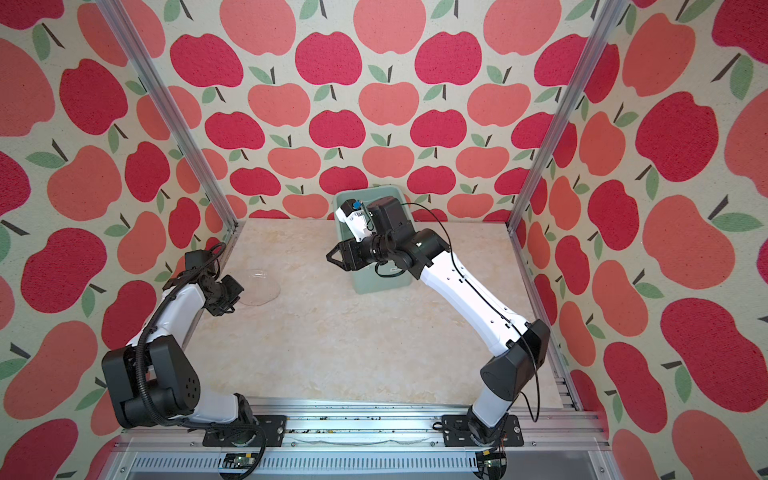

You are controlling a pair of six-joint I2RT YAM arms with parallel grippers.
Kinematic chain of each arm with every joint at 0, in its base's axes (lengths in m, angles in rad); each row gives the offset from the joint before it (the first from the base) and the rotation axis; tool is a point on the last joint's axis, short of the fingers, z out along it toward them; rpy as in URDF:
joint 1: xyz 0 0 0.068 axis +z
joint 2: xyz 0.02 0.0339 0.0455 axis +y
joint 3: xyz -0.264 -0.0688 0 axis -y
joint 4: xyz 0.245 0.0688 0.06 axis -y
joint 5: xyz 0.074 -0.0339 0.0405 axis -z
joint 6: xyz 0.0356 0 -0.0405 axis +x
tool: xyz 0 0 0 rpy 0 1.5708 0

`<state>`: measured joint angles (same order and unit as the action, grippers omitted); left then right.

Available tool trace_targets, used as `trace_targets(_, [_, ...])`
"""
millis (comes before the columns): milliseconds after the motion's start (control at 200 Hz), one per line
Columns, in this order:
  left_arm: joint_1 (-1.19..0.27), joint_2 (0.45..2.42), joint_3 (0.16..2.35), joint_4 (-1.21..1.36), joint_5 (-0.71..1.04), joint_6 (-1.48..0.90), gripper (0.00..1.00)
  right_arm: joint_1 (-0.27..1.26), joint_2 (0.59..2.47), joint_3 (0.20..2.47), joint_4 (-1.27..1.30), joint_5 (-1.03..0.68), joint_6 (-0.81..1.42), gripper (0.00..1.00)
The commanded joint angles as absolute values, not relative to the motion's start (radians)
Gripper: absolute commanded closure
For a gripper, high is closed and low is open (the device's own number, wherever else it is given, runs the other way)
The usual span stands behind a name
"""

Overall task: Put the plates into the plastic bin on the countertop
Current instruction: 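Tilt the small clear dish up with the left gripper while the right grips its rim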

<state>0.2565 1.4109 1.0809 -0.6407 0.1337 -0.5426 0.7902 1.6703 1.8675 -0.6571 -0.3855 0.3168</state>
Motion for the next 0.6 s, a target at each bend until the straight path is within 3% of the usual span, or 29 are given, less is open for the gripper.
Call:
trace_targets(0, [0.185,1.325,1.148,-0.733,0.213,-0.574,1.0,0.776,1.648,1.934,-0.727,-0.362,0.349,0.49])
trace_targets(335, [-0.06,1.108,1.267,-0.792,0.503,-0.574,1.0,0.739,1.584,1.953,-0.795,-0.376,0.381,0.47])
trace_targets(595, [-0.196,1.092,1.362,-0.776,0.571,-0.604,1.0,0.74,1.561,1.861,-0.739,-0.42,0.454,0.38])
